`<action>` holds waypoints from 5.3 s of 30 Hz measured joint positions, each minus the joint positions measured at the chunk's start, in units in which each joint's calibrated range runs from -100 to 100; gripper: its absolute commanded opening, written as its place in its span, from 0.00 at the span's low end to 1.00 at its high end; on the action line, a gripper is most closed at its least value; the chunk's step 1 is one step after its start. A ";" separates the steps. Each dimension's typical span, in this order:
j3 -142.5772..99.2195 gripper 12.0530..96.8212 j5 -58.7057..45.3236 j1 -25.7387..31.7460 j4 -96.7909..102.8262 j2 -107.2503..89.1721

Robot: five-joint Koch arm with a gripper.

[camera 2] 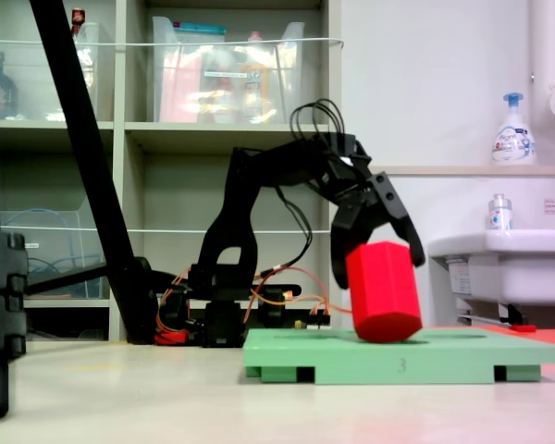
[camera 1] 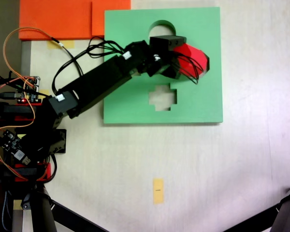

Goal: Put the octagonal pillar block into the corresponding hole

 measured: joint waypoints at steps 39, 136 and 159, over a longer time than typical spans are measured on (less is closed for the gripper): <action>16.17 0.28 -6.15 -0.98 -3.92 16.55; 32.24 0.48 -14.31 -1.07 -7.64 30.10; 32.14 0.47 -14.80 -1.27 -5.68 29.96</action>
